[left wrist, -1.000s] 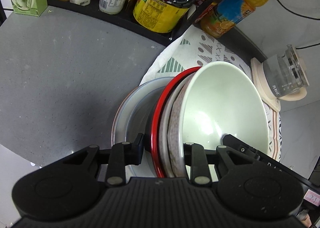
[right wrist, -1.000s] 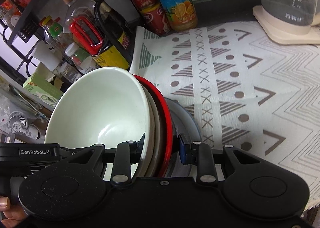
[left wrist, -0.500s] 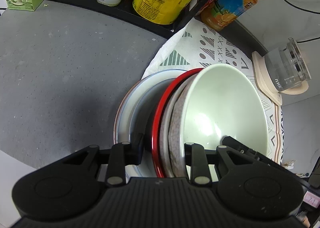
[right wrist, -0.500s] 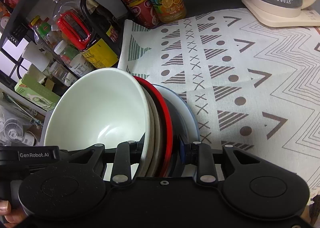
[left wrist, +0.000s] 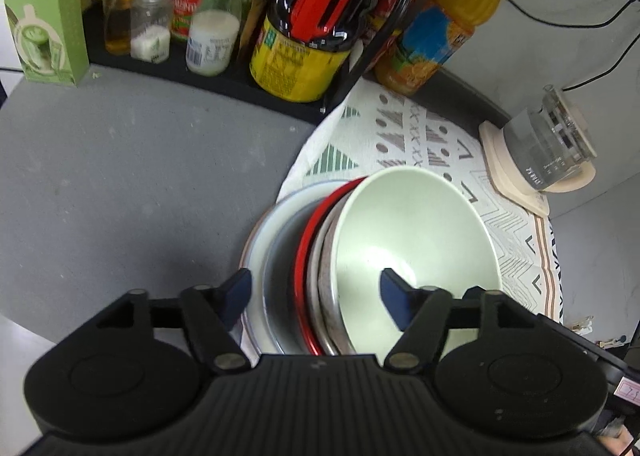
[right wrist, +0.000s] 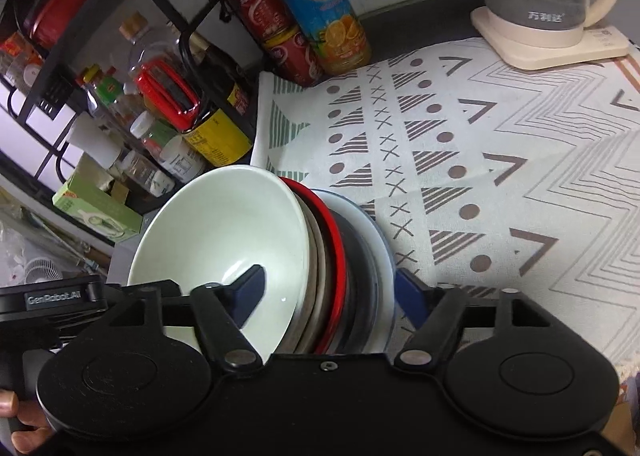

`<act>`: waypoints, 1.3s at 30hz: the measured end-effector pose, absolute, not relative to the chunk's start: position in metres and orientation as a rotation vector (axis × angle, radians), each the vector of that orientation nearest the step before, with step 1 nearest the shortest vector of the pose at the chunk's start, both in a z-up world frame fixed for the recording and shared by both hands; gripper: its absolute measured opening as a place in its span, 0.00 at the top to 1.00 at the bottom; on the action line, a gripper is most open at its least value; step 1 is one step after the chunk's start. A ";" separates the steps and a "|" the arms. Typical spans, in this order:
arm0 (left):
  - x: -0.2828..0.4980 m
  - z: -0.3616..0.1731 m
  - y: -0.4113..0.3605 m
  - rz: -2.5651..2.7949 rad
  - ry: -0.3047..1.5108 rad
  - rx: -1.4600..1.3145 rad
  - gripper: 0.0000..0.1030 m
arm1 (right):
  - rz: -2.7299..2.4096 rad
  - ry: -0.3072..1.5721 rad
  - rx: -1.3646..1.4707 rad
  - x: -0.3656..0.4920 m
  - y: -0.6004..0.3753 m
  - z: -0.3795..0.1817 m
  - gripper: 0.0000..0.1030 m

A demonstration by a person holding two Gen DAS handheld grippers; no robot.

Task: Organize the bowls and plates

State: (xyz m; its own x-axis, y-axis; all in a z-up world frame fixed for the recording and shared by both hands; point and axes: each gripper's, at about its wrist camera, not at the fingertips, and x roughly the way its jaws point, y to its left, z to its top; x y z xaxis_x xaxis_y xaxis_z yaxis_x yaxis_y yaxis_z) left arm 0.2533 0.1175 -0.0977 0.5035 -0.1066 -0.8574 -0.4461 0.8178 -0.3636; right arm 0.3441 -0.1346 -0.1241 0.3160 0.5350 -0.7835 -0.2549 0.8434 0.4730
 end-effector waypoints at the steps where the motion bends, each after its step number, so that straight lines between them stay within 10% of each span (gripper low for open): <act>1: 0.251 -0.096 0.117 0.217 1.028 -0.595 0.24 | 0.520 1.130 0.284 0.342 -0.135 -0.123 0.22; 16: 0.234 -0.065 0.111 0.131 0.973 -0.479 0.17 | 0.379 1.016 0.291 0.298 -0.145 -0.085 0.03; 39: 0.136 -0.020 0.068 0.090 0.878 -0.415 0.17 | 0.269 0.838 0.266 0.188 -0.221 -0.042 0.00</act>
